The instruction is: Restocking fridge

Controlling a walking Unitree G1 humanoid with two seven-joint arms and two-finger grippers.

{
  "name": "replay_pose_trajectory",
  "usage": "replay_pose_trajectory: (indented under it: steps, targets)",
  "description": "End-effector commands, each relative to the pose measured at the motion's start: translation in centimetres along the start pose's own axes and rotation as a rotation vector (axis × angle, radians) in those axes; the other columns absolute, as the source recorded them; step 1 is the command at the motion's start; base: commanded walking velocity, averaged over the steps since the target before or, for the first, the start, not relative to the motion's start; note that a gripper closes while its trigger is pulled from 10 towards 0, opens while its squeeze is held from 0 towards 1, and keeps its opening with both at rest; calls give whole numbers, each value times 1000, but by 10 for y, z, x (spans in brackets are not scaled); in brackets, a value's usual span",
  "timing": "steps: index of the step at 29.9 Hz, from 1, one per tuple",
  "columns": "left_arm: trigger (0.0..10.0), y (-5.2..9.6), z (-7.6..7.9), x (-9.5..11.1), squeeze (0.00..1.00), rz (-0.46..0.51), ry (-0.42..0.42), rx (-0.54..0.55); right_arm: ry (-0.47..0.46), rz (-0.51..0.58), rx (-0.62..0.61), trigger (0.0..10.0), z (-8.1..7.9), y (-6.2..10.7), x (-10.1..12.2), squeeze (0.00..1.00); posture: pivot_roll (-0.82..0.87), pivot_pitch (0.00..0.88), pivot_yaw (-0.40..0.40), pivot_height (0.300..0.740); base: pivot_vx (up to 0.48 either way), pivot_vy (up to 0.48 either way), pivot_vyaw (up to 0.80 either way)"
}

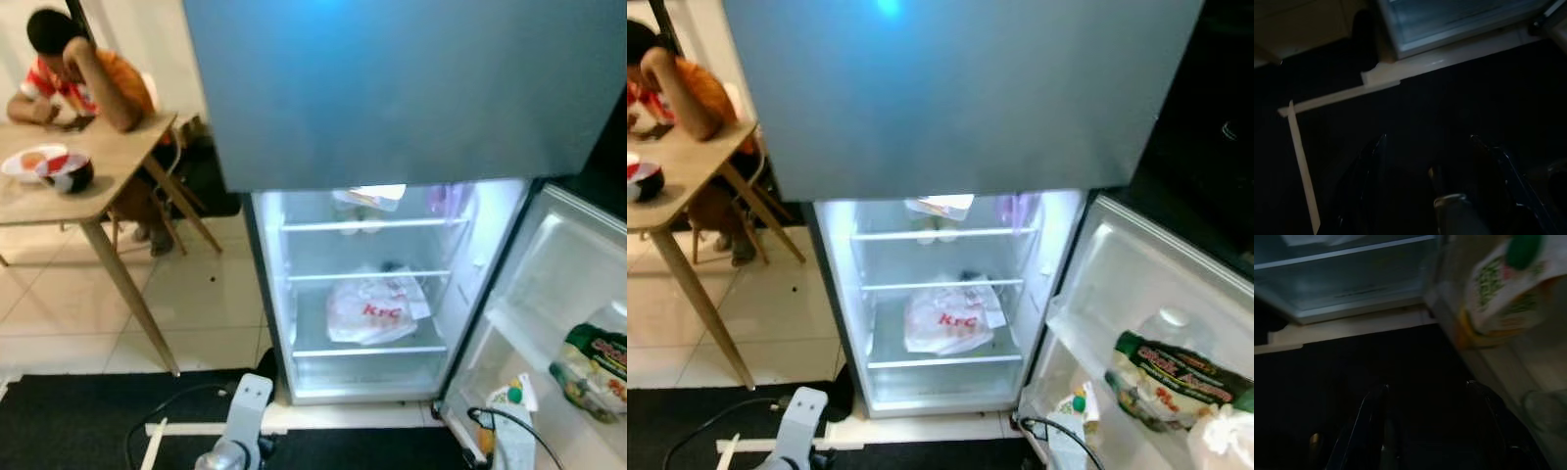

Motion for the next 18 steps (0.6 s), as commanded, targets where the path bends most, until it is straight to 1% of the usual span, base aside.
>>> replay_pose_trajectory:
  steps: [1, 8, 18]
  targets:
    - [10000, 1, -3, -6, 0, -16, -18, 10, -7, -15, 4, 10000, -2, 1, -6, 0, -90, 5, 15, 740, 0, 0, 0]
    - [10000, 1, -4, 0, 0, 16, -16, 22, -4, -18, 8, 10000, -2, 1, -7, 0, -89, 4, 16, 740, 0, 0, 0]
    - [10000, 1, -4, 1, 0, 18, -28, 22, -18, -16, 4, 10000, -1, 1, -7, 0, -92, 3, 18, 740, 0, 0, -800]
Point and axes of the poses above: a point about 5 cm out from each wrist's last joint towards the gripper, its own y axis pointing back from the gripper into the wrist, its own x axis along the axis of the wrist's last joint, z = x × y, the point moved 5 cm from there along -y, pointing out of the wrist towards the gripper, and after that the axes turned 4 degrees about -y, right-handed, at the moved point
